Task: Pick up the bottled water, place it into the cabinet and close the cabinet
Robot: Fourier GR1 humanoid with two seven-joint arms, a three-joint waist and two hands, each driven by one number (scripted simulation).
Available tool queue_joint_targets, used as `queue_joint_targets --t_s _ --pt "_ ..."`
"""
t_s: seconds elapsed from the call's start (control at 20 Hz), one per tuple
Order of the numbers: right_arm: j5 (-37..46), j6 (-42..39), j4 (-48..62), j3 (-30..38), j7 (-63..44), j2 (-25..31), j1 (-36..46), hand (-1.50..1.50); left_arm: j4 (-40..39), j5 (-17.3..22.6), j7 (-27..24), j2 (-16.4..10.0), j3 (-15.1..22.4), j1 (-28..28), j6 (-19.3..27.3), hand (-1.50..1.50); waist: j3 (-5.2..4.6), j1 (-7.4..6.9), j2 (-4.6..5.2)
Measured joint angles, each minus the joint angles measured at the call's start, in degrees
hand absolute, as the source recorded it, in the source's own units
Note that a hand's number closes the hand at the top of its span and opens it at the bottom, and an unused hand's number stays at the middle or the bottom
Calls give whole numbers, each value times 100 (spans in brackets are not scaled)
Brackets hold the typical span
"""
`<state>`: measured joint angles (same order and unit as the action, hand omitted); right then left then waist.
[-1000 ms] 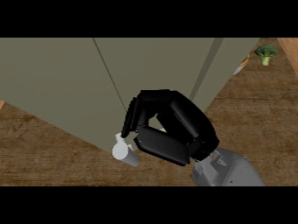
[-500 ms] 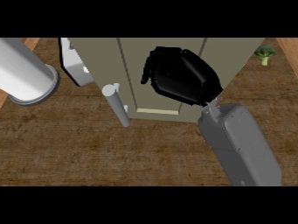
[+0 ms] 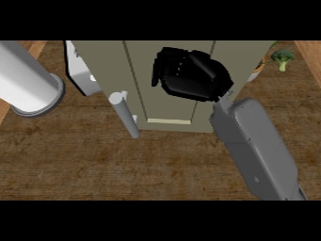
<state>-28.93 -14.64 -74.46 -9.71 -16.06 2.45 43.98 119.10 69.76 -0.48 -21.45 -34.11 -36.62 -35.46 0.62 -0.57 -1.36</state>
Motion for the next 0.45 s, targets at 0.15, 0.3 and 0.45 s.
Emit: queue_joint_targets --t_s 0.15,0.3,0.45 --pt "-7 -44 136 33 56 -36 73 150 14 -23 91 22 56 75 -4 -150 37 26 -21" --pt "-207 -203 197 74 117 -18 88 150 59 10 176 7 64 123 72 -150 83 38 -23" --pt "-347 -231 198 81 107 10 98 150 52 106 248 -44 21 131 57 -150 113 40 -16"
